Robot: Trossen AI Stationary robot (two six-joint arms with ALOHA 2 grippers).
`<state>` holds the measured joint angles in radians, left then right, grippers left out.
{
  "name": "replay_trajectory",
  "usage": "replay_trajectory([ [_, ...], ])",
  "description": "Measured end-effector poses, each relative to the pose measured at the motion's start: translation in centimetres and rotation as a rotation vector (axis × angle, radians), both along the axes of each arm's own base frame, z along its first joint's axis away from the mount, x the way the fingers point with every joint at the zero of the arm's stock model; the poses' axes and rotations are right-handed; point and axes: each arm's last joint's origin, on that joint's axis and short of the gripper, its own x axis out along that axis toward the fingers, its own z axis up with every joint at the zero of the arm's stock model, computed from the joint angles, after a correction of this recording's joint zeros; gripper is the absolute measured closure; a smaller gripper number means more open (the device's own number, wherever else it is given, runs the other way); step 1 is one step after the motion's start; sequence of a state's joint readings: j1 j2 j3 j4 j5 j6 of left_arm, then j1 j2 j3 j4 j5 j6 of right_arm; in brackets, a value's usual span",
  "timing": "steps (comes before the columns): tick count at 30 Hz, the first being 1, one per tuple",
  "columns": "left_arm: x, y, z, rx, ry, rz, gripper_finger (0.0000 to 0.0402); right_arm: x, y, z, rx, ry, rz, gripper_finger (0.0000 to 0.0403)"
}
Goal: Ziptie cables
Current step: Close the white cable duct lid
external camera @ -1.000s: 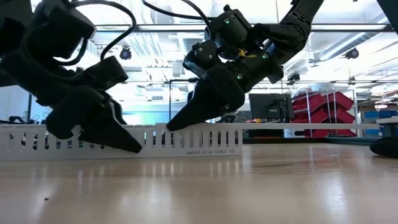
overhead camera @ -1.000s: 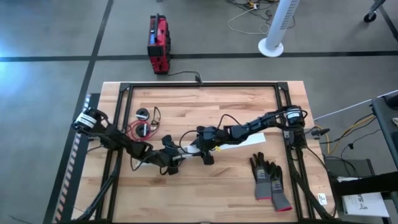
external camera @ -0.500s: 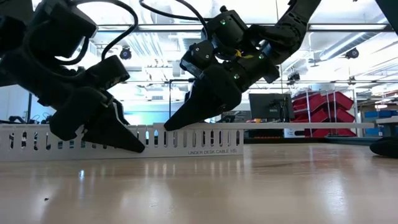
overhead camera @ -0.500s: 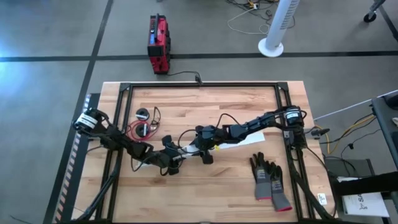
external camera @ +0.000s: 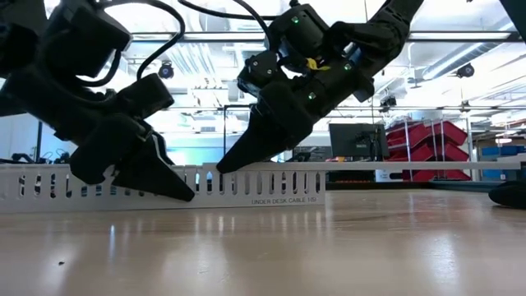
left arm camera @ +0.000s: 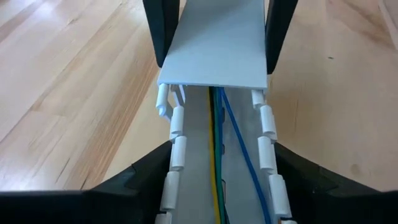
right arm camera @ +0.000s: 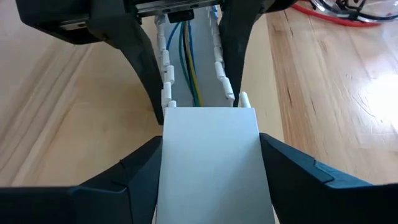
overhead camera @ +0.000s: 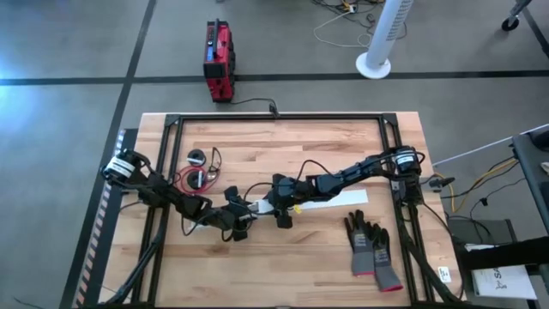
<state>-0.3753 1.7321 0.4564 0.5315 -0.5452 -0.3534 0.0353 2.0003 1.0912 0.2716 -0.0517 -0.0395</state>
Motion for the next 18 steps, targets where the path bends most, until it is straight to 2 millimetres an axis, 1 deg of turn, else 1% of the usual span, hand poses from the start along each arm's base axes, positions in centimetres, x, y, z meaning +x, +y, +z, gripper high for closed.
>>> replay_trajectory([
  [7, -0.14, -0.49, -0.01, -0.025, -0.002, -0.015, 0.0188, -0.13, -0.03, -0.08, 0.002, 0.023, -0.017, 0.0183],
  [12, -0.15, -0.60, -0.02, -0.054, 0.002, -0.029, 0.0194, -0.23, -0.06, -0.22, 0.013, 0.042, -0.042, 0.0183],
  [18, -0.15, -0.67, -0.02, -0.065, 0.003, -0.035, 0.0189, -0.32, 0.06, 0.20, 0.004, 0.032, -0.040, 0.0183],
])
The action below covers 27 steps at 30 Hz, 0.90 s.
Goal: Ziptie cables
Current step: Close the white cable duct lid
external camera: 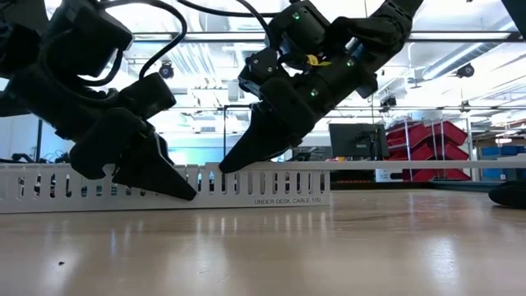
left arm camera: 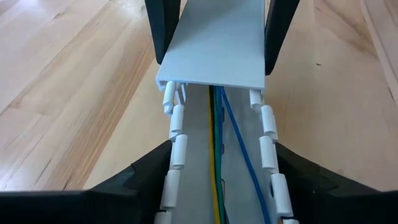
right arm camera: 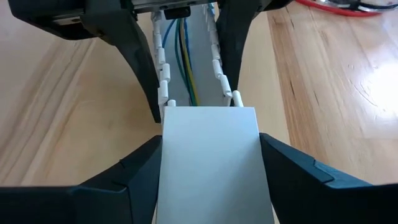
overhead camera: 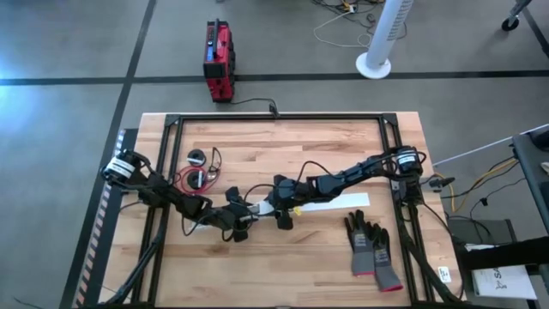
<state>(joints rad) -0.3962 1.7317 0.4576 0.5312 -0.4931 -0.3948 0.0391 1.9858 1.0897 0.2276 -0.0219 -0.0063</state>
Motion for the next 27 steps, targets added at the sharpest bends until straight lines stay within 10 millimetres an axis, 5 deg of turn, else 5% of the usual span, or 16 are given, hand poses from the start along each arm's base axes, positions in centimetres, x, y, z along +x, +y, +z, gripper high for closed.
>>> replay_trajectory([
  [27, 0.10, -0.21, 0.23, 0.051, -0.025, -0.013, 0.0195, 0.37, 0.48, 0.09, 0.000, -0.017, 0.060, 0.0183],
])
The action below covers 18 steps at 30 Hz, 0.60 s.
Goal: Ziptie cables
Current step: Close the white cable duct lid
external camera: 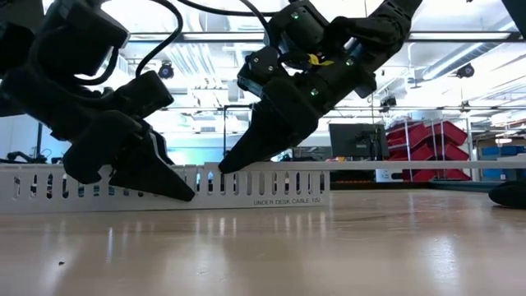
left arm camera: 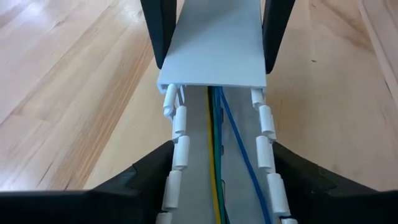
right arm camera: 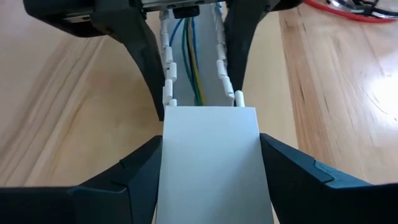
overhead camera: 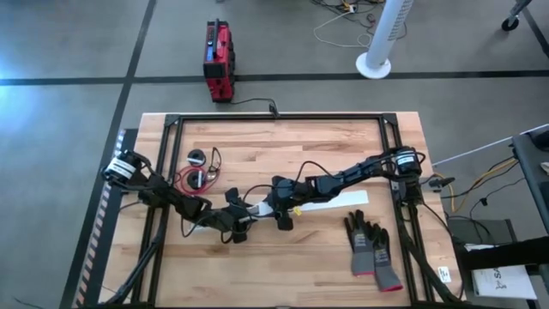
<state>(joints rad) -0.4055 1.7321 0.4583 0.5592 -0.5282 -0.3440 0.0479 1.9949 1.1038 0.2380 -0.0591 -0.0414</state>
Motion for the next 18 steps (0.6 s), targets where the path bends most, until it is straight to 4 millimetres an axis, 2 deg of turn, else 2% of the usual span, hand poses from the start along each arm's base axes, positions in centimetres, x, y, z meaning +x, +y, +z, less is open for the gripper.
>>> replay_trajectory([
  [6, 0.3, 0.4, 0.3, 0.026, -0.027, -0.009, 0.0184, 1.2, 0.5, -0.1, -0.039, -0.029, 0.071, 0.0179],
  [18, 0.5, 0.8, 1.1, 0.057, -0.054, -0.011, 0.0187, 1.3, 0.9, -0.1, -0.041, -0.047, 0.143, 0.0178],
])
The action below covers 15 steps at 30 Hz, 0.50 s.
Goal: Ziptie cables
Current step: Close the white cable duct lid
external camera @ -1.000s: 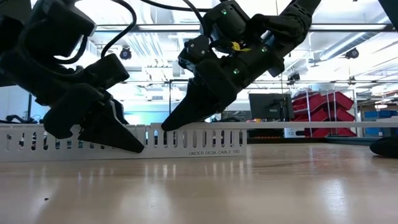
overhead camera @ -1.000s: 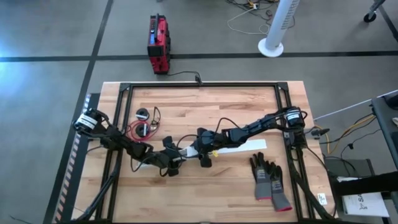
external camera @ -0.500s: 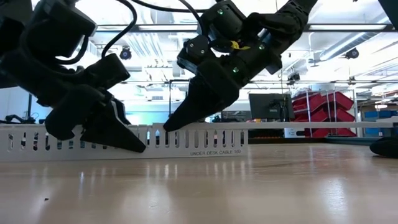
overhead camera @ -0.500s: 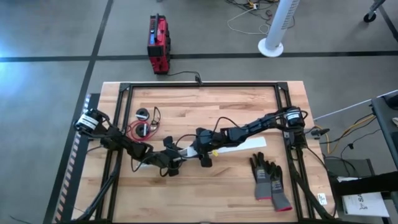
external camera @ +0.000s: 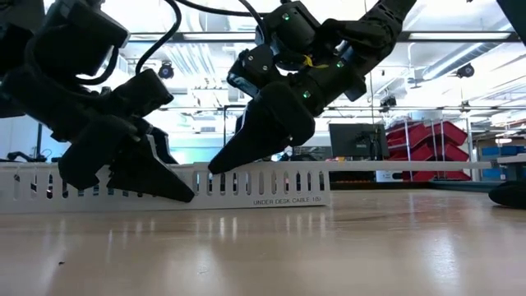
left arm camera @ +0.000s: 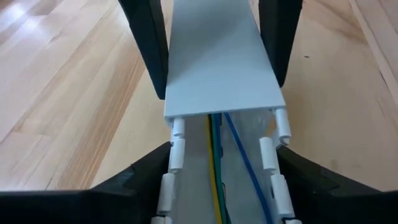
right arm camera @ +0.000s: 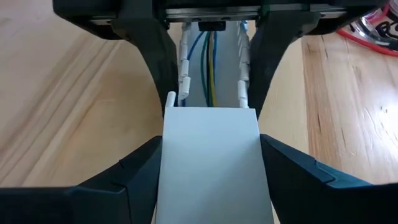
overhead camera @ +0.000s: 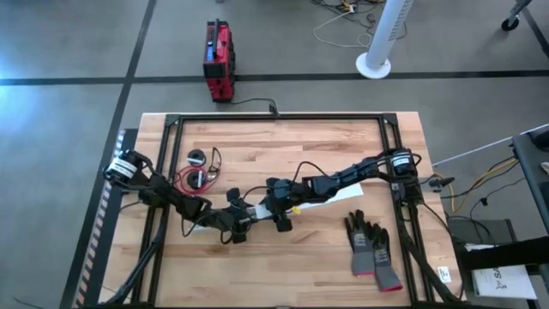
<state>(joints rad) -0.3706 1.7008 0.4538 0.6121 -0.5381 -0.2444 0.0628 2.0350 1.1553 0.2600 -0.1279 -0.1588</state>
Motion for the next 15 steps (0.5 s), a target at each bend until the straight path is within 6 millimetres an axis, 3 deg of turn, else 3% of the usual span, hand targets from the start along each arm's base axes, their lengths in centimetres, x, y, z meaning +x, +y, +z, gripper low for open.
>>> replay_trajectory([
  [10, -0.31, 0.29, 0.48, 0.007, 0.002, 0.012, 0.0195, -0.26, -0.01, -0.19, -0.040, 0.050, 0.074, 0.0176],
  [15, -0.27, 0.37, 0.38, 0.009, -0.005, 0.022, 0.0195, -0.13, -0.01, -0.08, -0.033, 0.026, 0.011, 0.0182],
])
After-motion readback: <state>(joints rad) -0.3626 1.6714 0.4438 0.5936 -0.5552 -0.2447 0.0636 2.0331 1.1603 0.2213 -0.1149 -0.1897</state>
